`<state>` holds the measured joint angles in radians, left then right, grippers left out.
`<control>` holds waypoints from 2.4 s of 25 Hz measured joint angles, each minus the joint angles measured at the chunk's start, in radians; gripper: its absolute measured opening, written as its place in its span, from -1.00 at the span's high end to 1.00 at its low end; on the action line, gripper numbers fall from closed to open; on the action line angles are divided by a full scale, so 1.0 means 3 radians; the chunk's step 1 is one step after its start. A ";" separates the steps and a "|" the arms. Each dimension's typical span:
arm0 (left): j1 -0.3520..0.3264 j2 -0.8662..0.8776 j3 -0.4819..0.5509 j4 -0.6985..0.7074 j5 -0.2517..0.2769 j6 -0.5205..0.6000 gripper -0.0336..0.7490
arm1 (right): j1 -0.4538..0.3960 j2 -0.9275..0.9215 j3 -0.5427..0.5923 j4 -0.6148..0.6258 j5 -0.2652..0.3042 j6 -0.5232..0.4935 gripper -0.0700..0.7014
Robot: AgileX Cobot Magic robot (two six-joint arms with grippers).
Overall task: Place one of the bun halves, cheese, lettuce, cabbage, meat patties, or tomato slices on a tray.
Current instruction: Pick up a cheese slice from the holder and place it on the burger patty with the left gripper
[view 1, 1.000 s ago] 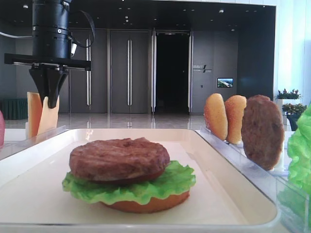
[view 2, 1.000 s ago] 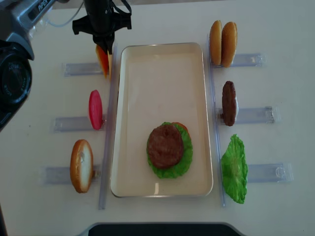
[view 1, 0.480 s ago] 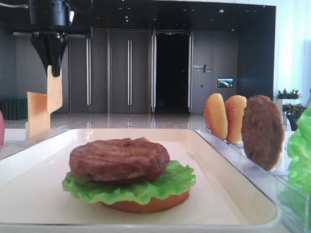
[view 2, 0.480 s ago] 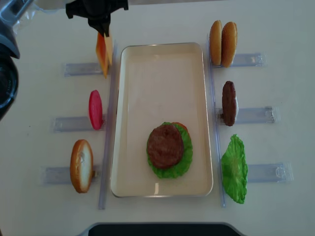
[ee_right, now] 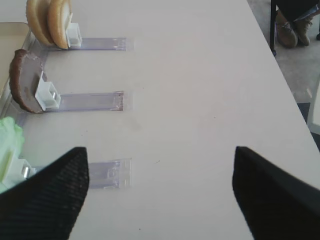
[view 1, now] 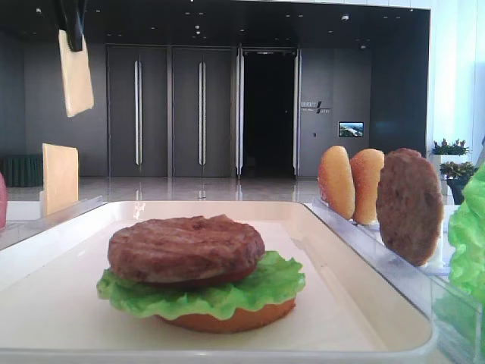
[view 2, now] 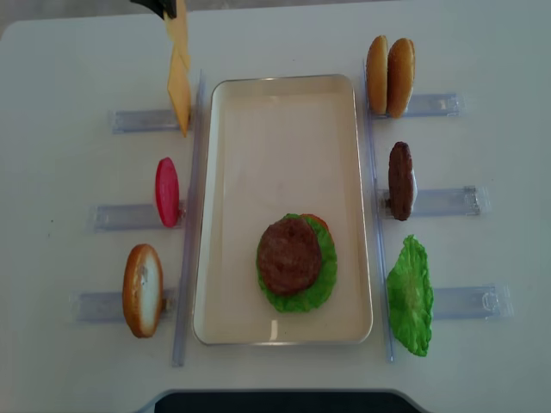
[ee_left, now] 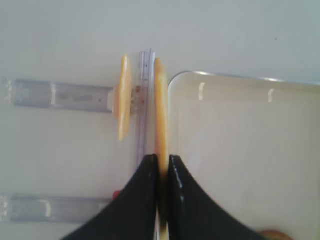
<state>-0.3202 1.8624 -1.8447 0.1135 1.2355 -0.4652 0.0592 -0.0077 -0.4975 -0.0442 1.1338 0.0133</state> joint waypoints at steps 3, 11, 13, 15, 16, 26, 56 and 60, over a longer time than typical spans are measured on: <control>0.0000 -0.0332 0.0372 0.0077 0.0004 0.0007 0.86 | 0.0000 0.0000 0.0000 0.0000 0.0000 0.0000 -0.70; 0.0000 -0.1679 0.1617 0.0114 0.0013 -0.0019 0.86 | 0.0000 0.0000 0.0000 0.0000 0.0000 0.0000 -0.70; 0.0000 -0.2049 0.1919 0.0114 0.0016 -0.0050 0.86 | 0.0000 0.0000 0.0000 0.0000 0.0000 0.0000 -0.70; 0.0000 -0.2441 0.2209 0.0092 0.0024 -0.0100 0.86 | 0.0000 0.0000 0.0000 0.0000 0.0000 0.0000 -0.70; 0.0000 -0.2596 0.2315 0.0055 0.0023 -0.0110 0.86 | 0.0000 0.0000 0.0000 0.0000 0.0000 0.0000 -0.70; 0.0000 -0.3505 0.3026 -0.0326 0.0049 -0.0055 0.86 | 0.0000 0.0000 0.0000 0.0000 0.0000 0.0000 -0.70; 0.0410 -0.2264 0.4459 -0.4491 -0.1220 0.4261 0.86 | 0.0000 0.0000 0.0000 0.0000 0.0000 0.0000 -0.70; 0.0511 -0.2144 0.4554 -0.4749 -0.0826 0.4847 0.86 | 0.0000 0.0000 0.0000 0.0000 0.0000 0.0000 -0.70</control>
<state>-0.1668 1.2192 -0.4785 -1.3111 0.9876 0.9888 0.0592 -0.0077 -0.4975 -0.0442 1.1338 0.0133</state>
